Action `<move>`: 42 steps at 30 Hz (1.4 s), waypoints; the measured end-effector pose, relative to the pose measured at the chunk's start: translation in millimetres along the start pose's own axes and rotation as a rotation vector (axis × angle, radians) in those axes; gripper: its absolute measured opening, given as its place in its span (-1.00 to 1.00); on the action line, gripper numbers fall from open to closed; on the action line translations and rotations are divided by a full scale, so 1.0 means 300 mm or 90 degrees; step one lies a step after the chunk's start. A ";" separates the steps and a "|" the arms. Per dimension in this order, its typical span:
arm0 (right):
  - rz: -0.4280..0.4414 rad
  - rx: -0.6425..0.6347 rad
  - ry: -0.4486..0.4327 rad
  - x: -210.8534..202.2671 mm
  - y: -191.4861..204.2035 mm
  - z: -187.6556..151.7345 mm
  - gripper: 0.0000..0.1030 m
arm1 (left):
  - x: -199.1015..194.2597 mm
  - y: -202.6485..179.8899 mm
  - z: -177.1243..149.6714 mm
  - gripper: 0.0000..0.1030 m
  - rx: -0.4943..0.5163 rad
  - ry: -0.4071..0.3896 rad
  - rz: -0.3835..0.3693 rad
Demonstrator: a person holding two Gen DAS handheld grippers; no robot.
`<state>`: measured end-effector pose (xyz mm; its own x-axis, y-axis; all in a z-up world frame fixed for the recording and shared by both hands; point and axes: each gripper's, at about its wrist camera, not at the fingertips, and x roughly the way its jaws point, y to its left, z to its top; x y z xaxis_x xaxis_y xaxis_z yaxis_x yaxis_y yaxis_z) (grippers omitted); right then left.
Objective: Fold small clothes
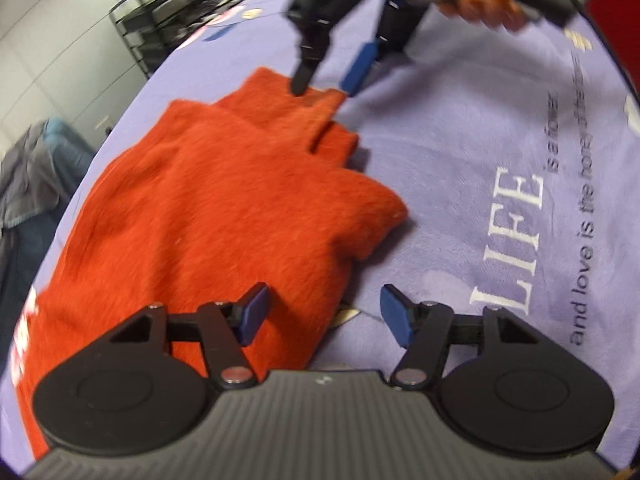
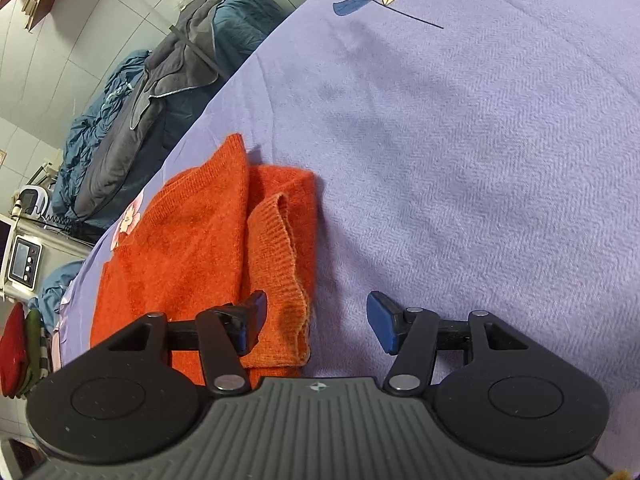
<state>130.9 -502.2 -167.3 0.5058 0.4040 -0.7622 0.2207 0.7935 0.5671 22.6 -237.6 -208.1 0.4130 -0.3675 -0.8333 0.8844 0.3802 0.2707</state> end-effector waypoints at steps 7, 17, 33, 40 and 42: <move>0.012 -0.013 0.008 0.014 -0.007 -0.003 0.83 | 0.074 -0.081 0.081 0.04 0.103 -0.002 0.054; 0.049 -0.015 0.023 0.037 -0.007 0.023 0.92 | 0.137 -0.036 0.182 -0.33 -0.007 0.026 0.025; 0.087 0.006 0.002 0.184 0.086 0.089 0.00 | 0.135 0.215 0.134 -0.68 -0.367 0.022 -0.086; 0.071 0.007 -0.025 0.140 0.106 0.061 -0.31 | 0.115 0.312 0.052 -0.76 -0.516 -0.005 -0.140; 0.065 -0.003 -0.036 0.122 0.136 0.060 -0.32 | 0.098 0.334 0.027 -0.77 -0.550 -0.022 -0.149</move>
<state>173.2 -463.3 -166.5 0.5717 0.4569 -0.6815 0.1613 0.7519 0.6393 125.2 -217.2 -201.4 0.2620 -0.5357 -0.8027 0.4801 0.7939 -0.3731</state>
